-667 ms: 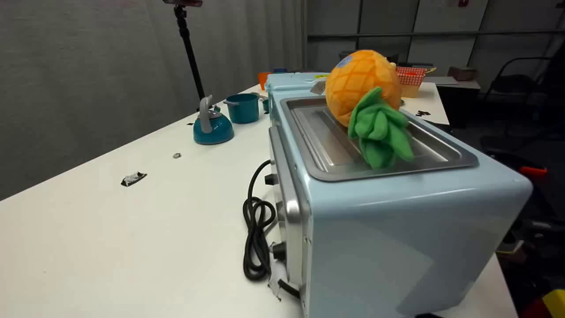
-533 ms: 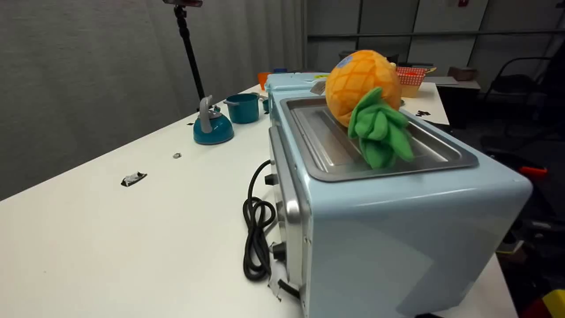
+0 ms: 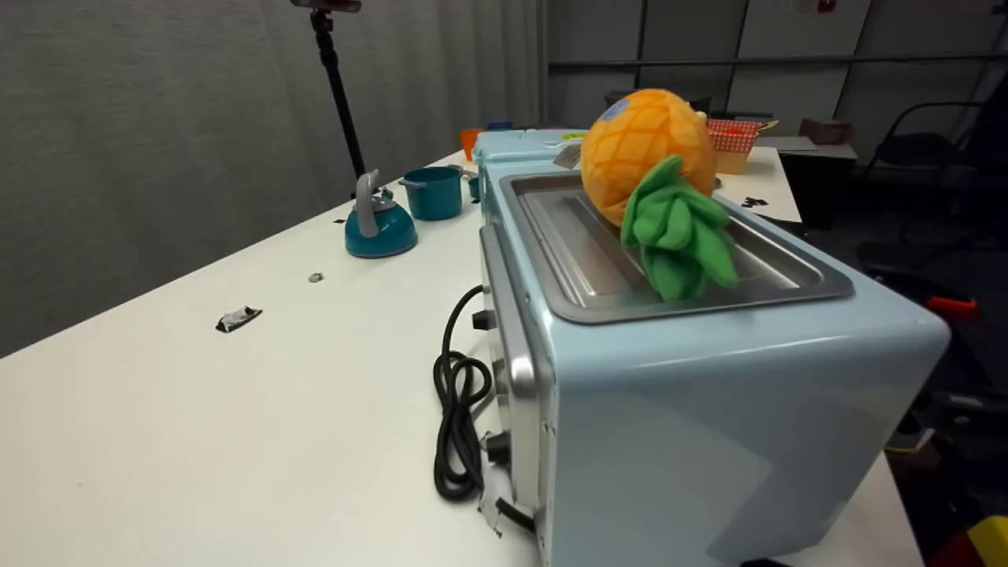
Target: Push the button to open the chamber of the breakfast maker
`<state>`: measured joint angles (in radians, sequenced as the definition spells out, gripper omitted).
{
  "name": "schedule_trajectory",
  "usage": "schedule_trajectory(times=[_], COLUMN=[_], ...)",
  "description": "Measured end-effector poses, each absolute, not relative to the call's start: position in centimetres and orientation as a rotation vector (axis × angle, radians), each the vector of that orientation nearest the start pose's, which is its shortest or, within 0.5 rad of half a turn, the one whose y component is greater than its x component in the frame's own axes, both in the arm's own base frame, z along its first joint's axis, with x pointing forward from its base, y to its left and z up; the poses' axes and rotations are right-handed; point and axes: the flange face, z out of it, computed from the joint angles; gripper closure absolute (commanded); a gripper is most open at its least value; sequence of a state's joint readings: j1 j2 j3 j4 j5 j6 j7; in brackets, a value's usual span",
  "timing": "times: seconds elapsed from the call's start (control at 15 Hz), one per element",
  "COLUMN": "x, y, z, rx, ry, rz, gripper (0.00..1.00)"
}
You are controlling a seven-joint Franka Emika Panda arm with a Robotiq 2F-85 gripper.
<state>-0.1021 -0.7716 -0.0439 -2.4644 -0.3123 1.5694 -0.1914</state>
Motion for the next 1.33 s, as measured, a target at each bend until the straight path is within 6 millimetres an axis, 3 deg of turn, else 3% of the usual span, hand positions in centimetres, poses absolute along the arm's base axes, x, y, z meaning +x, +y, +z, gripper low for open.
schedule_trajectory(times=[1.13,1.33], x=[29.72,30.45], y=[-7.91,-7.59], z=[53.88,53.56], rx=[-3.384,-3.388], ry=[-0.134,-0.109], rz=[0.284,0.273], gripper=[0.0,0.0])
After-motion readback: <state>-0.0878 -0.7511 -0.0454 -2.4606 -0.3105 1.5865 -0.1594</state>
